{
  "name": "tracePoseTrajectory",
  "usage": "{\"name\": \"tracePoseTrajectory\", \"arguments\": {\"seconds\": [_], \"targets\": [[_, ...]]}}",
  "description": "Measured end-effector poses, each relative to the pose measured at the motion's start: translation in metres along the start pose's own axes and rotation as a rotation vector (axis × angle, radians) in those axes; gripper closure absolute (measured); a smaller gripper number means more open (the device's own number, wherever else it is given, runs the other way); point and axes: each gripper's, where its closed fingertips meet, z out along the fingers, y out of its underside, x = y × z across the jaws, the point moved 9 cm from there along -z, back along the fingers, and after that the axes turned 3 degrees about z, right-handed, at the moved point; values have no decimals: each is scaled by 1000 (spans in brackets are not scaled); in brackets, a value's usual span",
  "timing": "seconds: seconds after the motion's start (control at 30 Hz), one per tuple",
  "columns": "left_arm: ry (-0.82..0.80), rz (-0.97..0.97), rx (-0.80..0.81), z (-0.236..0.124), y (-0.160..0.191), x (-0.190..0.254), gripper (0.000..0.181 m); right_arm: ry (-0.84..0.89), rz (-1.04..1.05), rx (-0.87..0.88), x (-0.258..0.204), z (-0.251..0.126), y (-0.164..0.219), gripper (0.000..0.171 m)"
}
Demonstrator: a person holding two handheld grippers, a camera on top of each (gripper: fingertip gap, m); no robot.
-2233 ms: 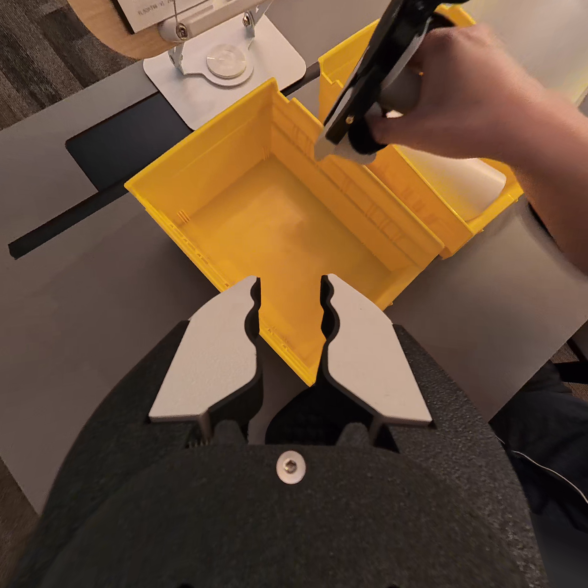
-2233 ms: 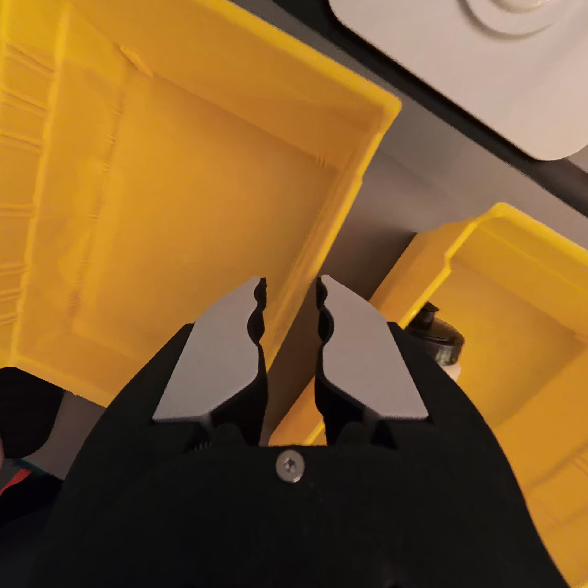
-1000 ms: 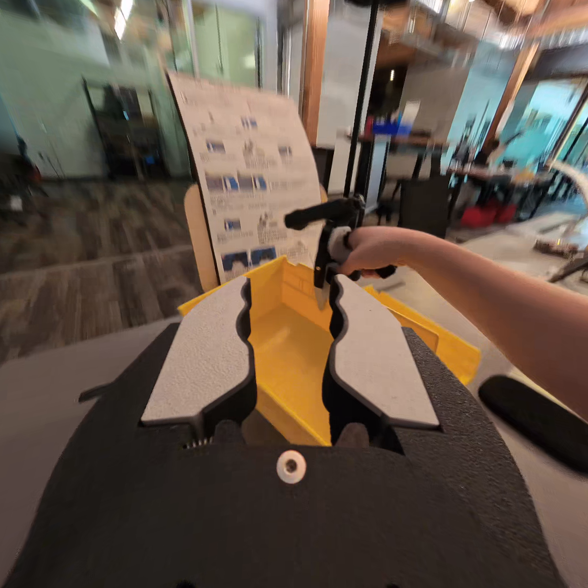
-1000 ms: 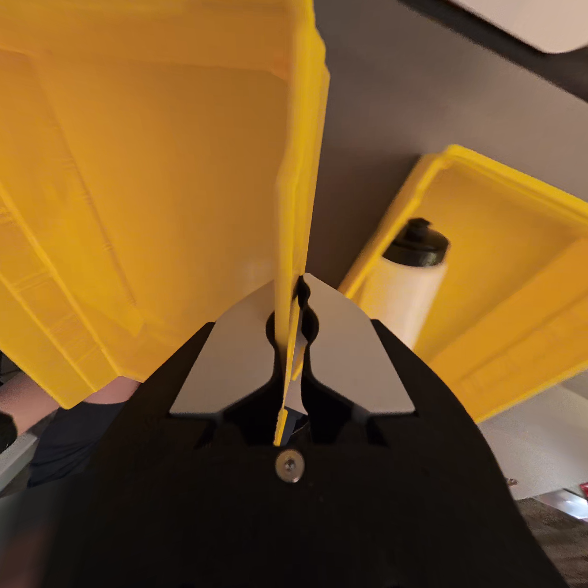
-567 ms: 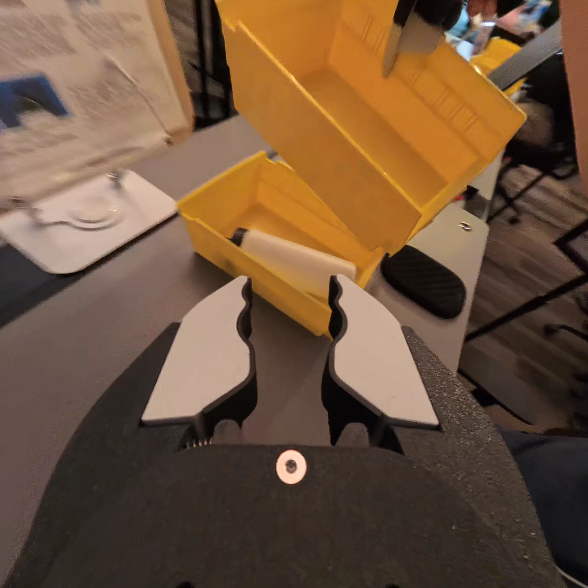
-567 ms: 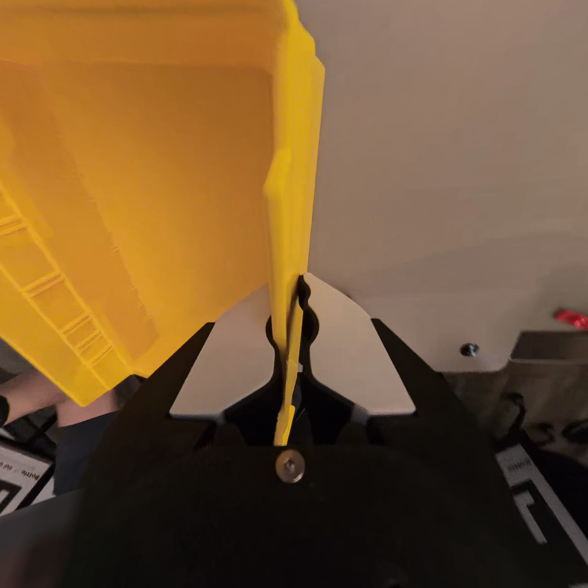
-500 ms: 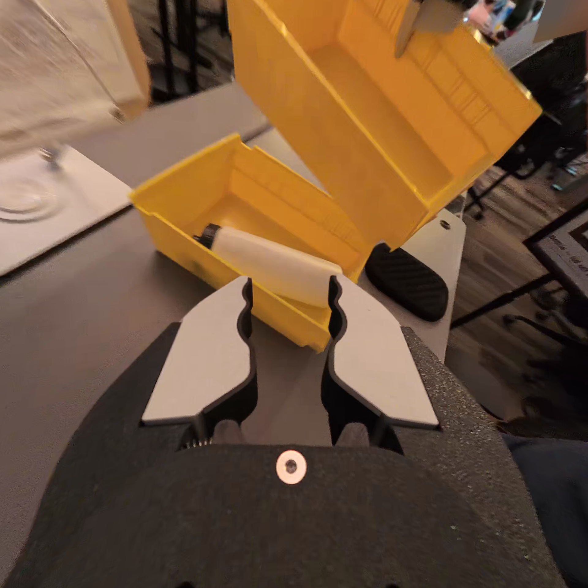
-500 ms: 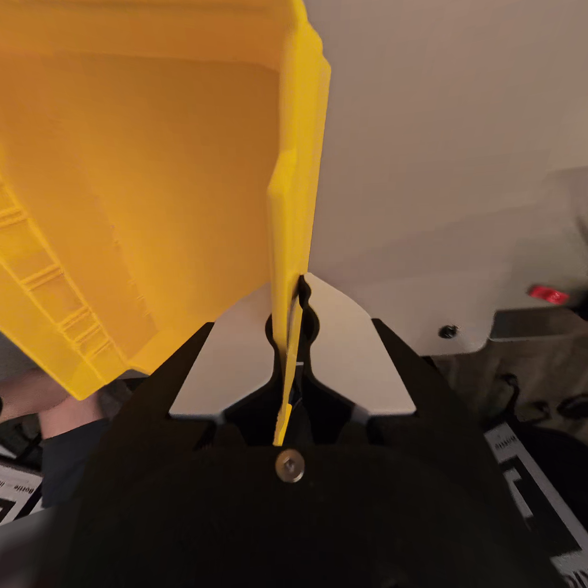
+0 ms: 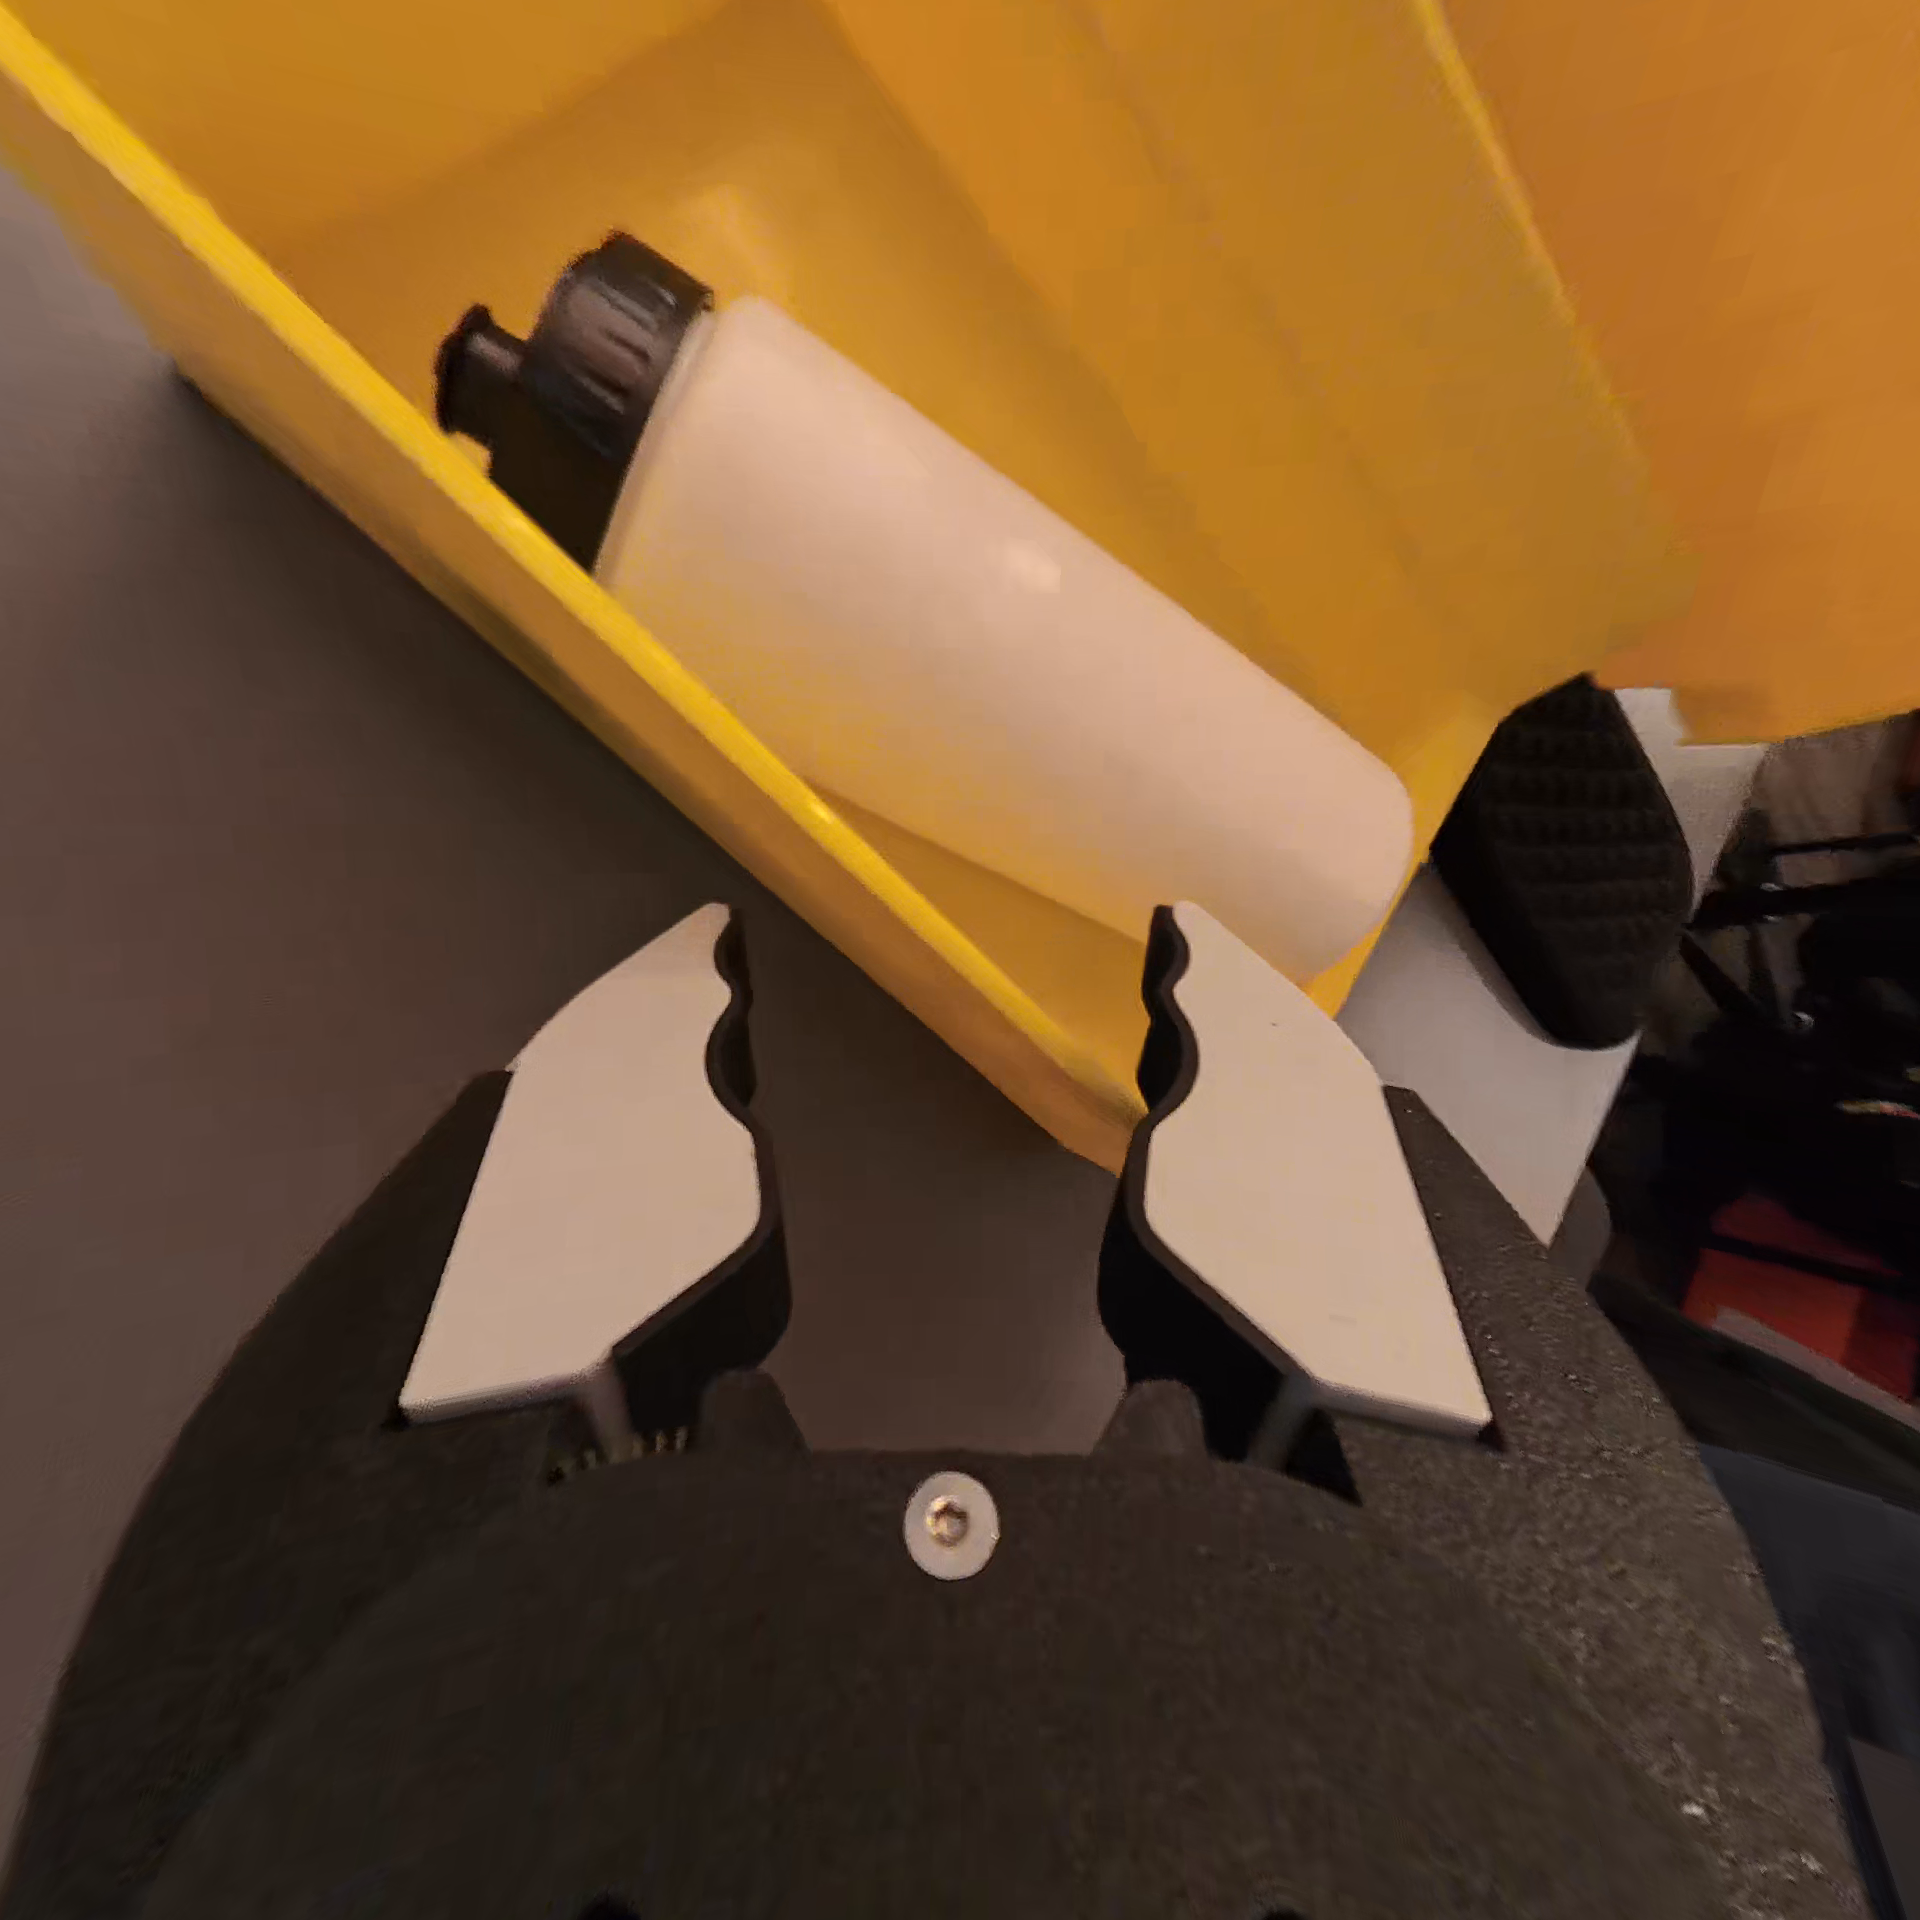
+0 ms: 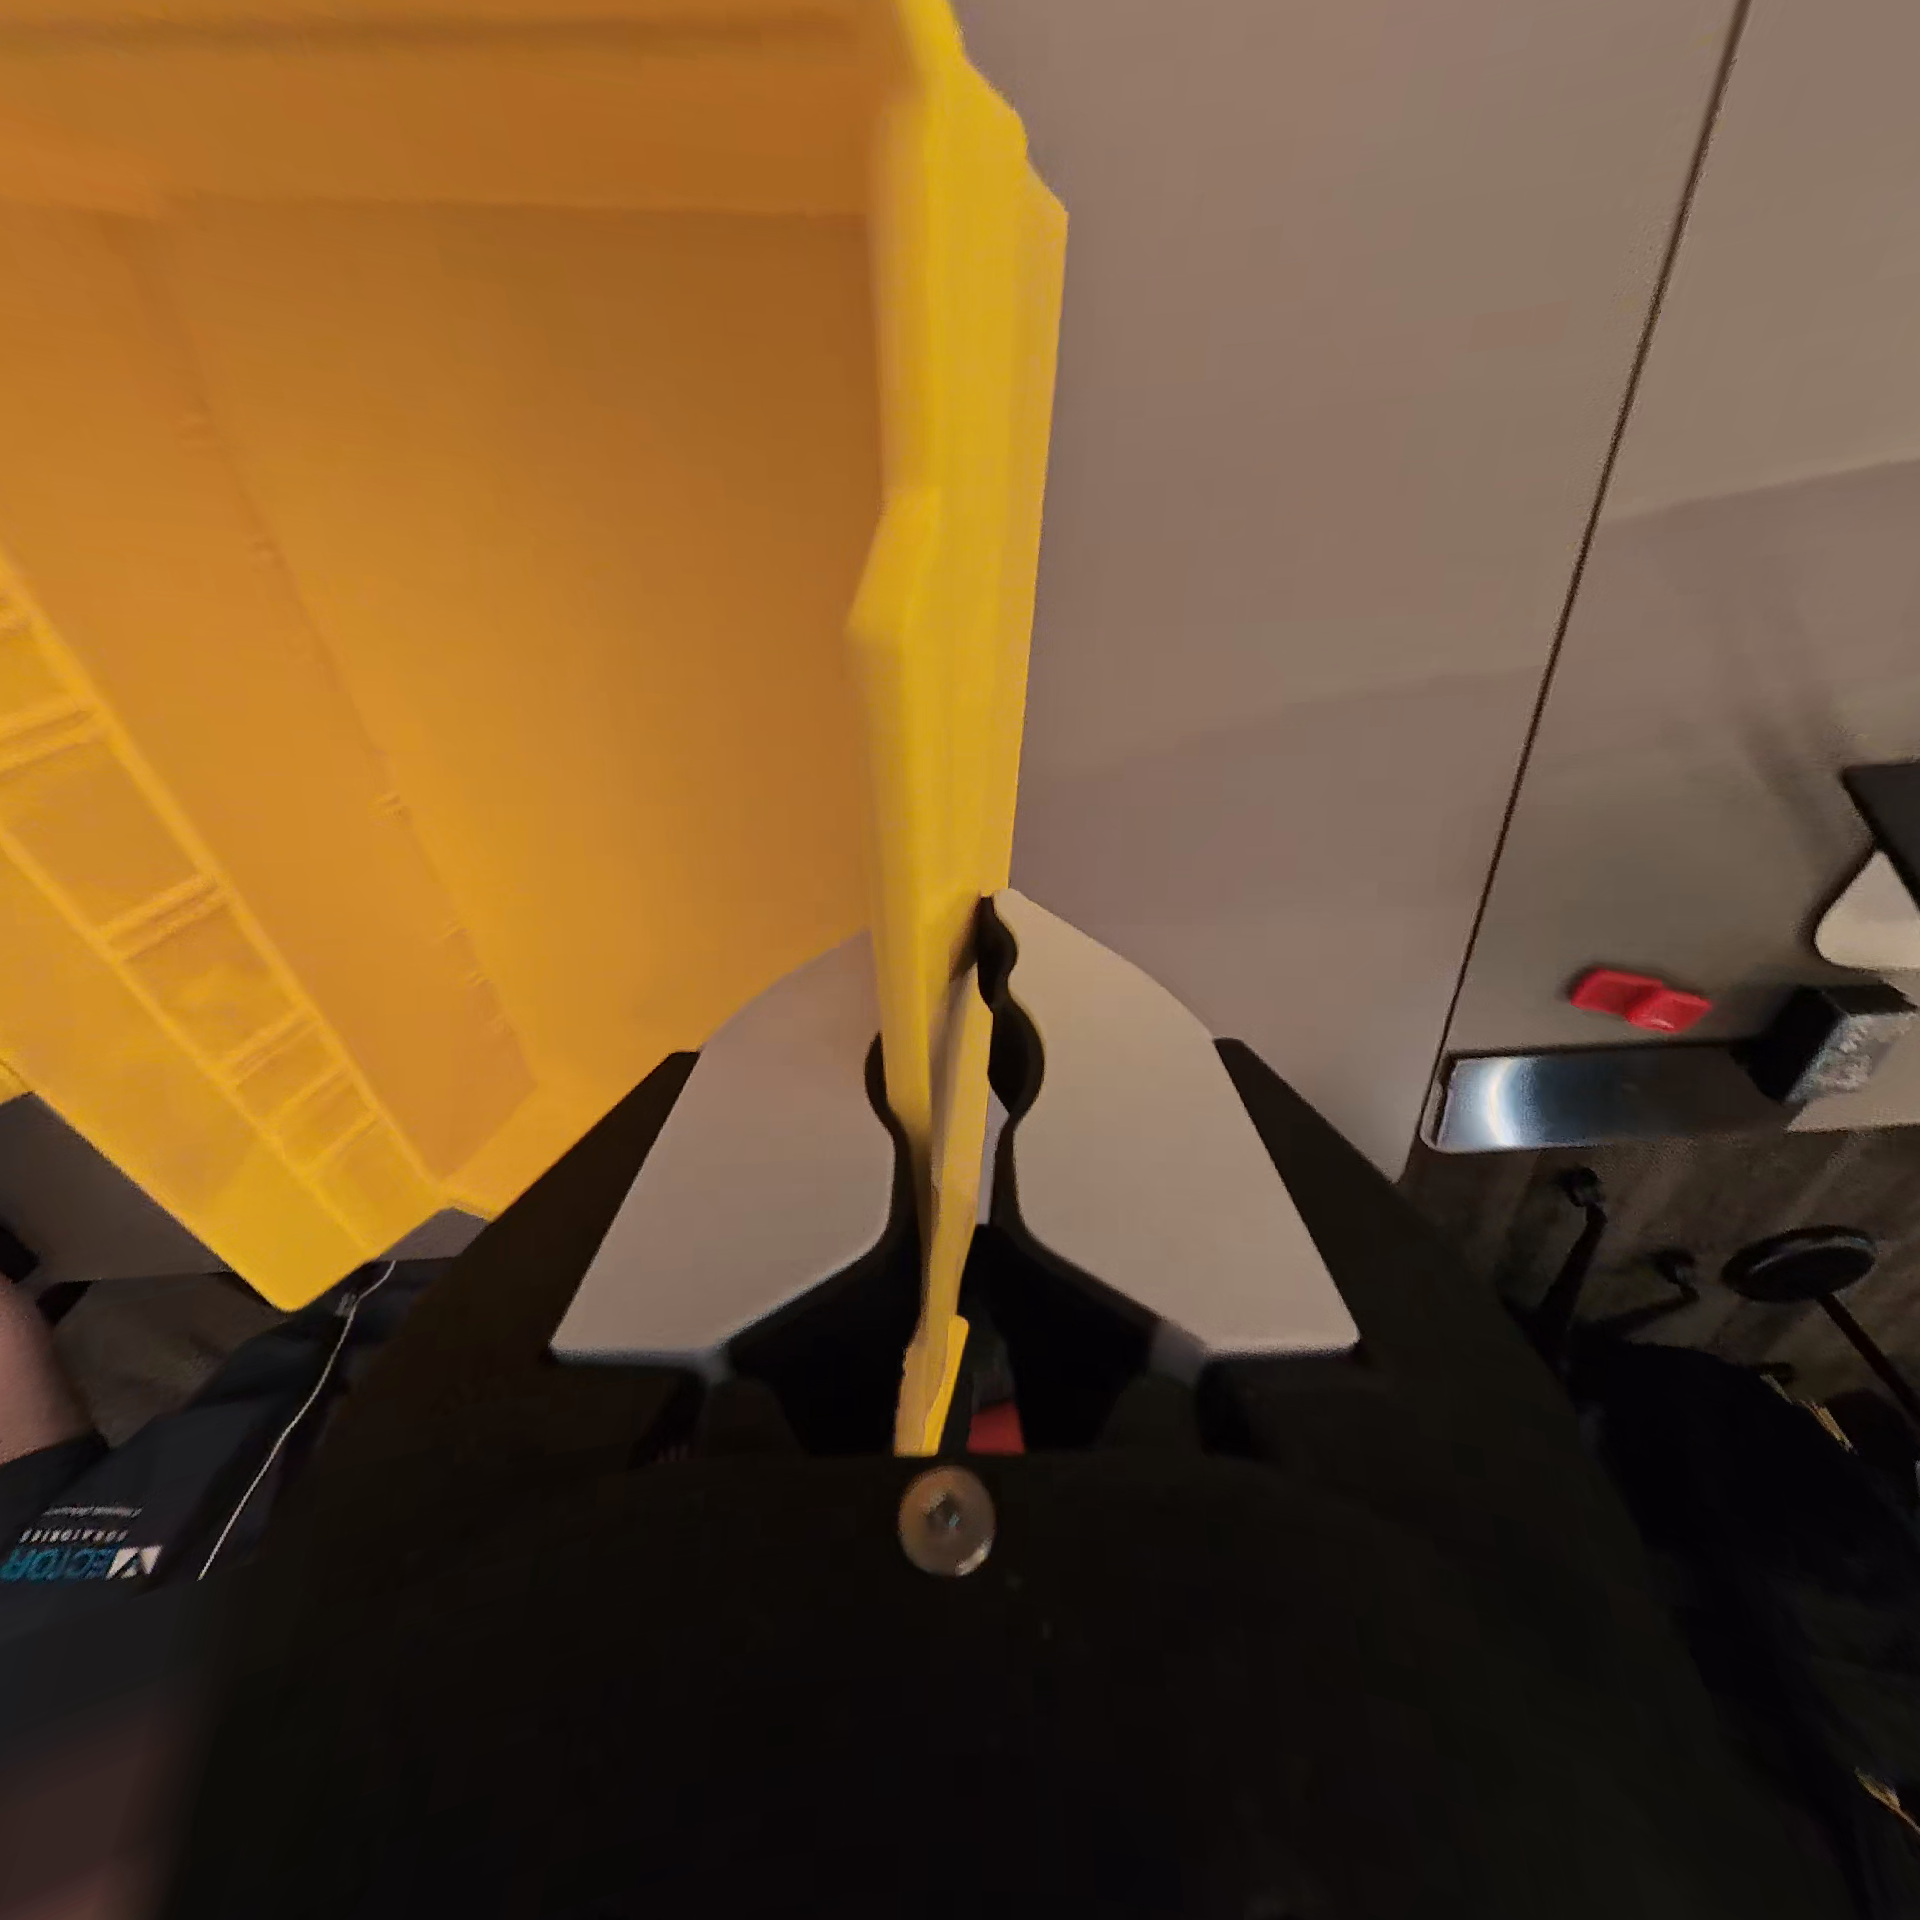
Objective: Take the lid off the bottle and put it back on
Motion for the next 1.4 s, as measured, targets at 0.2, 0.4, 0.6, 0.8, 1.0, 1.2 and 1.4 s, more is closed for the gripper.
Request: {"name": "tracePoseTrajectory", "arguments": {"seconds": [0.2,0.4,0.6,0.8,1.0,1.2,1.4], "targets": [[-88,51,-116,-7,-2,-1,124,-48,-5,-26,1,36,-17,162],[-19,49,-163,-18,6,-9,141,-99,-38,-64,-17,53,-24,159],[16,-24,-201,-44,19,-33,164,-124,-50,-86,-39,67,-30,155],[-8,-83,-216,-70,29,-62,168,-206,-65,-111,-59,87,-32,155],[-99,-198,-156,-106,43,-103,172,-257,-114,-106,-80,105,-37,157],[-110,-312,-90,-142,65,-142,170,-351,-145,-82,-104,117,-45,155],[-127,-431,-2,-177,93,-175,167,-321,-160,-67,-113,116,-52,157]]}}
